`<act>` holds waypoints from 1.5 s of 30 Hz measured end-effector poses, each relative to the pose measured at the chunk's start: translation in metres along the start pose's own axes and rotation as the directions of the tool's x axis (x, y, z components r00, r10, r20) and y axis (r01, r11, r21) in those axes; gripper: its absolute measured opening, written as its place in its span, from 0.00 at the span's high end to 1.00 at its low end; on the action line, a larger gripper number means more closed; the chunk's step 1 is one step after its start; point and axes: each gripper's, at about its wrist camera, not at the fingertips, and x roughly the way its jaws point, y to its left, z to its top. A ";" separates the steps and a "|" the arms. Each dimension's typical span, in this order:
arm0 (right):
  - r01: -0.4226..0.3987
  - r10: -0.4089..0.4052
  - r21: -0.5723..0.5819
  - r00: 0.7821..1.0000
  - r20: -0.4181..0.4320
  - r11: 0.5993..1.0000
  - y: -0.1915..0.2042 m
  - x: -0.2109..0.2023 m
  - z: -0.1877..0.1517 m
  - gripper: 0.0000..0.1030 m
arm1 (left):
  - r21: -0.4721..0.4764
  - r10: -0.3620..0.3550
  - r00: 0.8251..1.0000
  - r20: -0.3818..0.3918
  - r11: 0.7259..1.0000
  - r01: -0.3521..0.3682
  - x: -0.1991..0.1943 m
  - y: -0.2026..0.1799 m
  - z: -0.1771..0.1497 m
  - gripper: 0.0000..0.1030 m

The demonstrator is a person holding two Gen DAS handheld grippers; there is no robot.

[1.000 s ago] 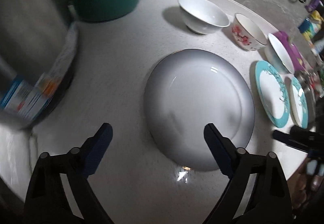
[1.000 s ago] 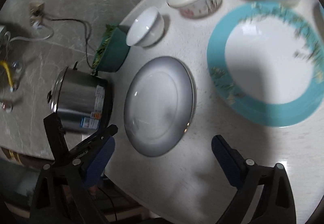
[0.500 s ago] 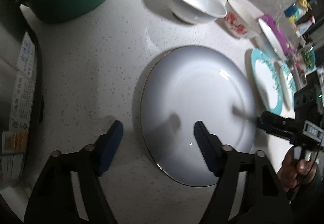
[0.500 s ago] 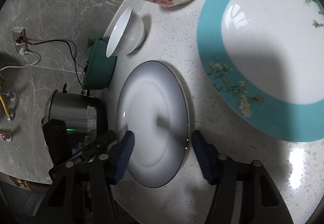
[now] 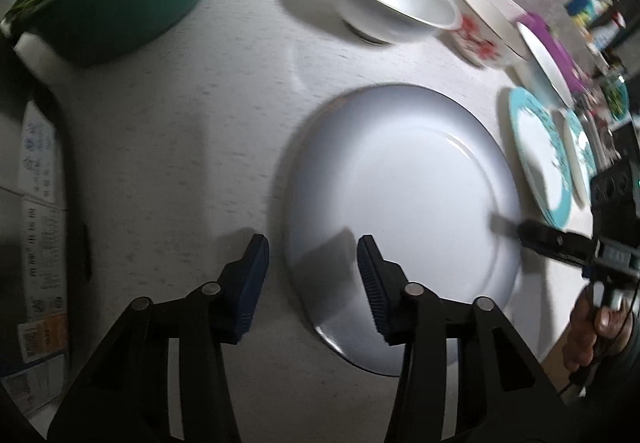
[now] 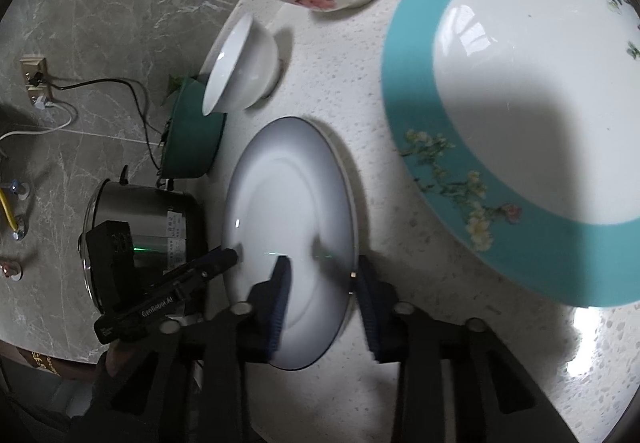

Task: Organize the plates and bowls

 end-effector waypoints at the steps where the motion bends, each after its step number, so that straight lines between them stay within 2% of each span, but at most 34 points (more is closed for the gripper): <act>1: -0.003 0.003 0.012 1.000 0.000 1.000 -0.002 0.000 0.000 0.69 | -0.011 0.000 1.000 0.001 1.000 0.000 0.000 0.002 0.001 0.57; 2: -0.002 0.002 0.013 1.000 0.002 1.000 -0.003 -0.002 0.000 0.69 | 0.008 -0.014 0.999 0.038 1.000 0.014 -0.001 0.004 0.002 0.57; 9: 0.028 -0.028 -0.010 0.999 0.016 1.000 0.004 0.001 0.007 0.68 | 0.096 -0.022 1.000 0.018 0.995 0.020 0.006 -0.003 0.013 0.58; 10: 0.033 -0.033 -0.018 0.999 0.014 0.999 0.005 0.002 0.008 0.68 | 0.115 -0.024 1.000 0.015 0.993 0.022 0.007 -0.007 0.014 0.61; 13: 0.073 -0.073 -0.046 0.997 -0.004 0.996 0.010 0.005 0.011 0.72 | 0.161 0.017 1.000 0.010 0.987 -0.018 0.008 -0.014 0.012 0.62; 14: 0.095 -0.096 -0.051 0.995 -0.006 0.994 0.012 0.006 0.012 0.80 | 0.167 0.024 1.000 0.008 0.986 -0.025 0.009 -0.015 0.012 0.64; 15: 0.121 -0.121 -0.059 0.993 -0.008 0.991 0.013 0.006 0.013 0.85 | 0.169 0.028 1.000 0.009 0.985 -0.029 0.009 -0.015 0.013 0.66; 17: 0.134 -0.135 -0.071 0.991 -0.007 0.988 0.015 0.006 0.014 0.84 | 0.156 0.007 1.000 0.007 0.988 -0.008 0.009 -0.011 0.014 0.71; 21: 0.195 -0.196 -0.115 0.981 0.003 0.974 0.027 0.009 0.015 0.83 | 0.156 0.013 1.000 0.016 0.988 -0.015 0.010 -0.013 0.011 0.71; 35: 0.225 -0.224 -0.093 0.974 0.020 0.970 0.033 -0.008 0.004 0.83 | 0.125 0.005 1.000 0.003 0.992 -0.005 -0.002 -0.019 -0.015 0.72; 45: 0.233 -0.231 -0.101 0.972 0.036 0.967 0.040 -0.055 -0.023 0.82 | 0.160 -0.006 1.000 0.026 0.987 0.002 -0.040 -0.064 -0.046 0.72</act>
